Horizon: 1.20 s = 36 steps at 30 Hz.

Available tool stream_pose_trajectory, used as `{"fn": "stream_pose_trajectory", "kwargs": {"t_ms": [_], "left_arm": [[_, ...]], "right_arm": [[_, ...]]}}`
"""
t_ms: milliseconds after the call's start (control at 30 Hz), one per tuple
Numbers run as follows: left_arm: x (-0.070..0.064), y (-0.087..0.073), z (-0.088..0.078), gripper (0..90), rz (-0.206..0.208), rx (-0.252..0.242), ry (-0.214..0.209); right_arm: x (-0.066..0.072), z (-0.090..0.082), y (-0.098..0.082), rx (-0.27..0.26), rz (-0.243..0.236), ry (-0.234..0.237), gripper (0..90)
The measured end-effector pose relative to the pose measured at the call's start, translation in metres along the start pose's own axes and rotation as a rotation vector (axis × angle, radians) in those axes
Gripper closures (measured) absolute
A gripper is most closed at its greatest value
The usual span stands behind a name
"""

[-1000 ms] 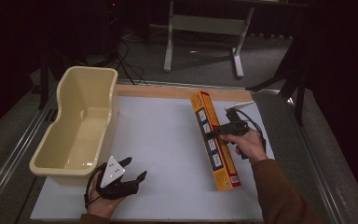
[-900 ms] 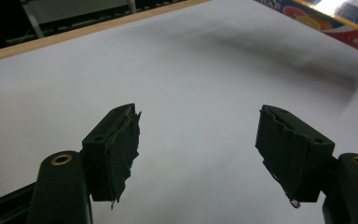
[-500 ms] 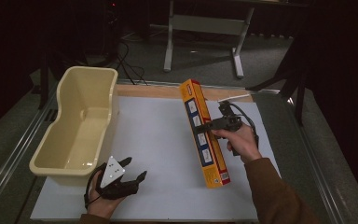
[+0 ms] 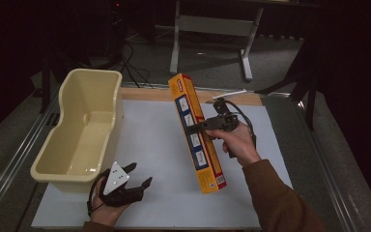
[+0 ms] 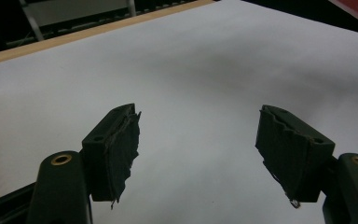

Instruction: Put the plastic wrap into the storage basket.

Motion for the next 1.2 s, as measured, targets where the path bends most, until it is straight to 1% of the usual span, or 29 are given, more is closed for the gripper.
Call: {"fn": "stream_pose_trajectory", "kwargs": {"t_ms": [300, 400, 433, 633, 667, 733, 933, 1000, 1100, 1200], "left_arm": [[0.0, 0.0, 0.0, 29.1, 0.004, -0.001, 0.001], [-0.001, 0.0, 0.0, 29.1, 0.005, -0.002, -0.001], [-0.001, 0.0, 0.0, 29.1, 0.005, -0.002, -0.002], [-0.001, 0.0, 0.0, 29.0, 0.007, -0.001, -0.002], [-0.001, 0.0, 0.0, 28.9, 0.007, -0.001, -0.003], [-0.001, 0.001, 0.0, 28.8, 0.007, -0.002, -0.003], [-0.002, 0.0, 0.001, 28.8, 0.006, -0.006, -0.003], [-0.002, 0.001, 0.0, 28.8, 0.007, -0.007, -0.002], [-0.002, 0.001, 0.0, 28.8, 0.009, -0.009, -0.001], [-0.002, 0.001, 0.0, 28.7, 0.008, -0.012, -0.003]], "right_arm": [[0.019, 0.006, 0.019, -0.017, 0.02, 0.057, 39.7], [0.026, 0.009, 0.023, -0.011, 0.019, 0.064, 39.7], [0.026, 0.009, 0.023, -0.011, 0.019, 0.064, 39.7], [0.033, 0.016, 0.03, -0.001, 0.035, 0.067, 39.7], [0.037, 0.018, 0.033, -0.003, 0.043, 0.069, 39.7], [0.038, 0.019, 0.034, -0.005, 0.049, 0.074, 39.7], [0.048, 0.022, 0.043, -0.018, 0.085, 0.114, 39.7], [0.053, 0.024, 0.048, -0.024, 0.096, 0.124, 39.7], [0.056, 0.026, 0.051, -0.026, 0.109, 0.135, 39.7], [0.064, 0.029, 0.057, -0.036, 0.128, 0.148, 39.7]]}}
Point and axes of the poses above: each handheld gripper's, and its own axes: z roughly forward along the jaws, y roughly out of its top, x roughly to its left, the point moved 5 cm from there along z, roughly forward along the jaws, and after that the axes turned 15 degrees about -y, right-handed, at the moved point
